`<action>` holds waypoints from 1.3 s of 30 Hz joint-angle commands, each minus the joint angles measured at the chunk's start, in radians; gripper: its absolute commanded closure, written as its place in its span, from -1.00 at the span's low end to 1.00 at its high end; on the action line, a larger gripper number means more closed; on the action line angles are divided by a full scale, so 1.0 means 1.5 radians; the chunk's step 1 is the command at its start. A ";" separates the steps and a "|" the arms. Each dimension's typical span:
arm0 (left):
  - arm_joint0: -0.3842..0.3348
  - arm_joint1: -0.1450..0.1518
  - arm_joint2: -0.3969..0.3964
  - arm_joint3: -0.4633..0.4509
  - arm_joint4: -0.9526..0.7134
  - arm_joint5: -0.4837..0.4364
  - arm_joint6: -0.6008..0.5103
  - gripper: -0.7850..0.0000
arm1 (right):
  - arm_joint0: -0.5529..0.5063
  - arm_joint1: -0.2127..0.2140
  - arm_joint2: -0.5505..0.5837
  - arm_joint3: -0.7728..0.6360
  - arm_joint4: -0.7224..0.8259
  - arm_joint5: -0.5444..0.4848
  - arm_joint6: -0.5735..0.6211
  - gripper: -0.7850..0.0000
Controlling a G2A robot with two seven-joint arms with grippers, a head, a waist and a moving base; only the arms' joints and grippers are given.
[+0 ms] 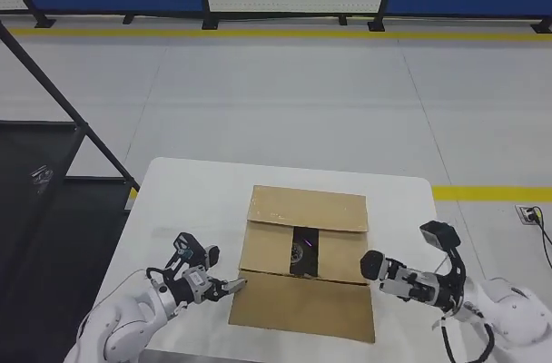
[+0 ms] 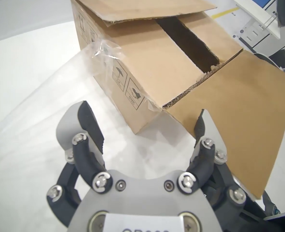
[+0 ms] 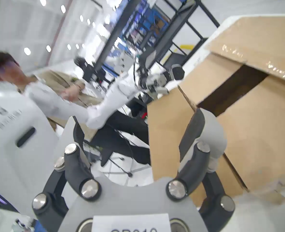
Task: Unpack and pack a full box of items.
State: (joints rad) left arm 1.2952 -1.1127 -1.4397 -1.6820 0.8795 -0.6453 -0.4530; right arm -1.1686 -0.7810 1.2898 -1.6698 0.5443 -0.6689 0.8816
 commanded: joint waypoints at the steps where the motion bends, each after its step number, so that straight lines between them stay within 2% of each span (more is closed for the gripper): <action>1: -0.005 0.000 -0.001 0.005 0.002 0.010 0.011 -1.00 | 0.000 0.000 0.000 0.000 -0.005 -0.010 0.001 -1.00; 9: -0.005 0.000 -0.001 0.005 0.002 0.010 0.011 -1.00 | -0.001 0.000 0.001 0.003 -0.004 -0.006 -0.006 -1.00; 12: -0.003 0.000 -0.001 0.003 0.002 0.015 0.016 -1.00 | 0.005 -0.009 -0.018 0.015 0.030 0.040 -0.049 -1.00; 17: 0.010 0.002 0.004 -0.015 0.054 0.021 0.043 -1.00 | 0.066 -0.025 -0.075 0.073 0.090 0.140 -0.013 -1.00; 20: 0.017 0.004 0.010 -0.017 0.096 0.016 0.060 -1.00 | 0.109 -0.036 -0.109 0.122 0.121 0.226 0.011 -1.00; 23: 0.023 0.004 0.015 -0.014 0.118 0.010 0.079 -1.00 | 0.151 -0.050 -0.140 0.166 0.131 0.259 0.010 -1.00; 33: 0.031 0.006 0.024 -0.015 0.148 0.022 0.107 -1.00 | 0.250 -0.095 -0.211 0.280 0.143 0.301 -0.042 -1.00; 39: 0.039 0.008 0.024 -0.019 0.149 0.027 0.117 -1.00 | 0.274 -0.110 -0.214 0.294 0.131 0.270 -0.068 -1.00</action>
State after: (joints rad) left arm 1.3513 -1.1018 -1.4032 -1.7095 1.1020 -0.6062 -0.2809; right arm -0.7617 -0.9430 0.9690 -1.2300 0.7493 -0.2524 0.7952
